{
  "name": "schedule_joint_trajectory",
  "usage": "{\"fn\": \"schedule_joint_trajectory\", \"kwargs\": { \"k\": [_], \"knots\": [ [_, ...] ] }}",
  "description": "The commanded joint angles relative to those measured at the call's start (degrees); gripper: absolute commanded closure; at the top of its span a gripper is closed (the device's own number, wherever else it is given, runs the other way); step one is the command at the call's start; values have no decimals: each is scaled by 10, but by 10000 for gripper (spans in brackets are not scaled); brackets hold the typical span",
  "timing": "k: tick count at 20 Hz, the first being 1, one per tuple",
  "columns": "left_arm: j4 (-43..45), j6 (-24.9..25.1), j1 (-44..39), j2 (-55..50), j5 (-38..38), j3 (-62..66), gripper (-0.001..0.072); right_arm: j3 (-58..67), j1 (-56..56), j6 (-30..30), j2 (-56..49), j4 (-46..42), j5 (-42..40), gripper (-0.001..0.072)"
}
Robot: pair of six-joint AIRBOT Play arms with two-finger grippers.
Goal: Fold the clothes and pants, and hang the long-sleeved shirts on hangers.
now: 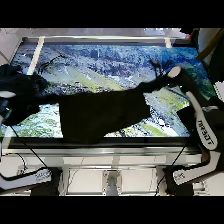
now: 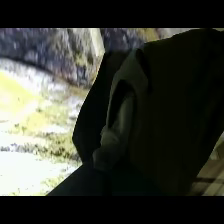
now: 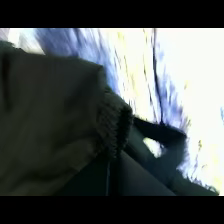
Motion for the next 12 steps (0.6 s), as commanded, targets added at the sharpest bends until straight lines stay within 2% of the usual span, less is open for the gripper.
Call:
{"fn": "schedule_joint_trajectory", "kwargs": {
  "k": [1, 3, 6, 8, 10, 12],
  "knots": [
    [-4, -55, 0, 89, 3, 120, 684, 100, -12, -16, 83, 2, 74, 687],
    [3, -76, 0, 156, 6, 189, 684, 158, -5, -16, 155, 5, 119, 687],
    [36, -156, 4, 252, 48, 250, 683, 226, 23, -8, 254, 8, 173, 687],
    [70, -170, 14, 313, 70, 278, 683, 250, 50, 8, 313, 30, 188, 687],
    [137, -193, 23, 363, 96, 311, 684, 258, 76, 25, 365, 55, 185, 687],
    [233, -255, 29, 384, 124, 357, 684, 258, 94, 56, 405, 67, 182, 688]
  ]
}}
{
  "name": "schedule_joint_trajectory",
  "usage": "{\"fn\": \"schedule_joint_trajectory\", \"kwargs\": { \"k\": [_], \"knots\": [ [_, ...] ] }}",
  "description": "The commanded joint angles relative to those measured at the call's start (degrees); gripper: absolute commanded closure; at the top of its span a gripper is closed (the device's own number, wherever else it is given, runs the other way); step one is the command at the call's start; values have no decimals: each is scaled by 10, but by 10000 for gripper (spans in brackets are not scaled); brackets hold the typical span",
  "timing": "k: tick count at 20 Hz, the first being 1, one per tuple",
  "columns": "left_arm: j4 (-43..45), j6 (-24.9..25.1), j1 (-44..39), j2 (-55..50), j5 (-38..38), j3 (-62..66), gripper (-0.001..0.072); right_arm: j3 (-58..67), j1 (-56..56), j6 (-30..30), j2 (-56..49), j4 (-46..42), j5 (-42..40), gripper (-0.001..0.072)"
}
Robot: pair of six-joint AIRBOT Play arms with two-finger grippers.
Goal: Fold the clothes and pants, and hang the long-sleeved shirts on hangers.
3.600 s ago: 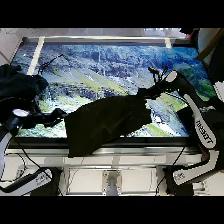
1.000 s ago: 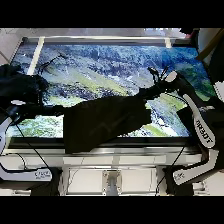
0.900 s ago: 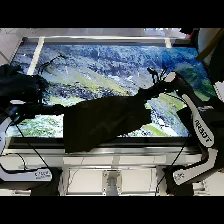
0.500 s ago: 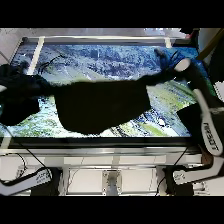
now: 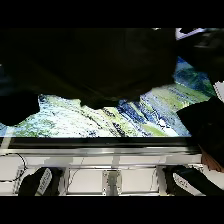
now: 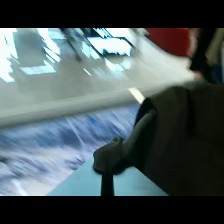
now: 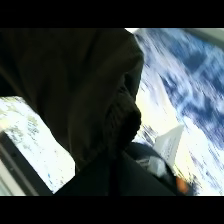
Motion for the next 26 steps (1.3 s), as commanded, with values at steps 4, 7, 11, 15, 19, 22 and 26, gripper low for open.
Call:
{"fn": "schedule_joint_trajectory", "kwargs": {
  "k": [4, 7, 11, 15, 19, 22, 26],
  "knots": [
    [146, -85, 9, 20, 31, 125, 683, 16, 30, 78, 86, 2, 17, 688],
    [45, -71, 8, -52, -2, 126, 684, -18, 30, 78, 50, -56, 24, 689],
    [27, -47, -87, -195, -13, 126, 684, -149, 16, 76, -36, -113, -40, 689],
    [186, -48, -224, -369, 50, 126, 683, -242, -40, 73, -167, -97, -184, 689],
    [306, -130, -271, -504, 215, 126, 683, -243, -81, 36, -347, -33, -342, 689],
    [302, -144, -271, -557, 251, 126, 683, -205, -113, -12, -455, 67, -421, 689],
    [302, -144, -282, -561, 239, 126, 683, -130, -140, -70, -525, 140, -410, 689]
  ]
}}
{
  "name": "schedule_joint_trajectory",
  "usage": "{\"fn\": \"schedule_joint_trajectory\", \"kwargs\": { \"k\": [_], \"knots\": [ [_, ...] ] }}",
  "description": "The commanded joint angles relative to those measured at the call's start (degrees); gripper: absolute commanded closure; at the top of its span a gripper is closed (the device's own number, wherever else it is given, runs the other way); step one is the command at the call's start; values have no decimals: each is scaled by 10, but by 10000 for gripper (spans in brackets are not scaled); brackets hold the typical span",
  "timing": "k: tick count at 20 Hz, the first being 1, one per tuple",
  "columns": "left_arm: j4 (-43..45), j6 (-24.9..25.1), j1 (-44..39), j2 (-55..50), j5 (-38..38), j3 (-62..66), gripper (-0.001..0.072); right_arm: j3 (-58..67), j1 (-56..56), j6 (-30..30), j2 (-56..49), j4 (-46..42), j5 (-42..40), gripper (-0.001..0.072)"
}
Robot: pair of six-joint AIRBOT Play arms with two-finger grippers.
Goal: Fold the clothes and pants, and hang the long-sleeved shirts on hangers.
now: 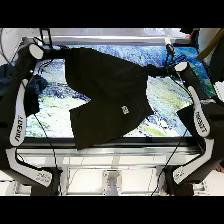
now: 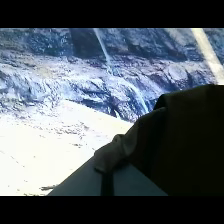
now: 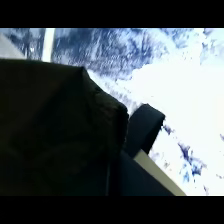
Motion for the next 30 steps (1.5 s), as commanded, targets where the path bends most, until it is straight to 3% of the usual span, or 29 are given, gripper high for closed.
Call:
{"fn": "schedule_joint_trajectory", "kwargs": {
  "k": [1, 4, 9, 12, 15, 18, 23, 24, 25, 26, 30],
  "knots": [
    [14, -9, -11, -9, 11, 1, 684, 55, -24, -71, -54, 64, -17, 689],
    [18, -3, -10, 31, -44, 0, 684, 119, -40, -137, -47, 63, 93, 689],
    [18, -3, -16, 118, -241, -40, 686, 157, -85, -144, -21, 24, 306, 689],
    [18, -21, -35, 210, -242, -152, 686, 144, -99, -139, 12, -39, 381, 690],
    [18, -37, -68, 313, -216, -298, 686, 89, -104, -129, 70, -85, 394, 690],
    [18, -83, -95, 384, -188, -430, 686, -50, -116, -149, 156, -99, 380, 689],
    [17, -94, -136, 432, -96, -532, 685, -240, -140, -159, 242, -106, 210, 687],
    [17, -97, -139, 430, -83, -532, 685, -245, -140, -159, 234, -99, 191, 664],
    [17, -100, -140, 430, -71, -532, 685, -244, -140, -158, 227, -86, 175, 534],
    [17, -105, -140, 430, -64, -532, 685, -244, -140, -158, 218, -66, 156, 318],
    [17, -106, -140, 430, -62, -532, 685, -236, -140, -159, 170, -40, 122, 298]
  ]
}}
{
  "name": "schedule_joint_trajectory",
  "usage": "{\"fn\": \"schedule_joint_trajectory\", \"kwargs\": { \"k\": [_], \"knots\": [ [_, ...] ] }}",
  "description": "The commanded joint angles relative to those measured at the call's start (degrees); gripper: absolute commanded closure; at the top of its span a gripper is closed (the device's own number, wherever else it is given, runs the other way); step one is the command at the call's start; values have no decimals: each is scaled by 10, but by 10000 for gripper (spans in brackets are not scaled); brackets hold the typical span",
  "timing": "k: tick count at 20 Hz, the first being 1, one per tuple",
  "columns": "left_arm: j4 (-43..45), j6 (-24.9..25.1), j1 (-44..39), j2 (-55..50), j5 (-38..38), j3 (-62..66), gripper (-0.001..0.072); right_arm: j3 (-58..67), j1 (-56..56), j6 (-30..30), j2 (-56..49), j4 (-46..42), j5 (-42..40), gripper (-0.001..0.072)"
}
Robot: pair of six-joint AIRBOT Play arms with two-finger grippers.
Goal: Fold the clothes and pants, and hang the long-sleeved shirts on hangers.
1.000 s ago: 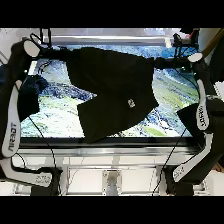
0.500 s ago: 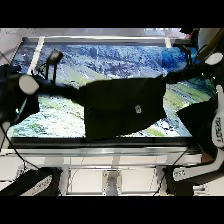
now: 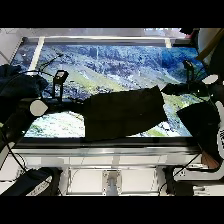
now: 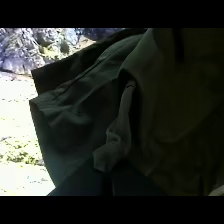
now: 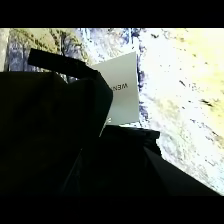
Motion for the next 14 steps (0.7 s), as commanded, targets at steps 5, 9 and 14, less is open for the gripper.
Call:
{"fn": "schedule_joint_trajectory", "kwargs": {
  "k": [5, 9, 14],
  "knots": [
    [0, -5, -3, 3, 14, -6, 684, 63, -1, -72, -119, 107, 62, 293],
    [0, -7, -2, 0, 14, -6, 685, 176, -2, -74, -146, 116, 52, 294],
    [0, -8, -3, -6, 14, -6, 684, 266, -1, -25, -217, 115, 202, 295]
  ]
}}
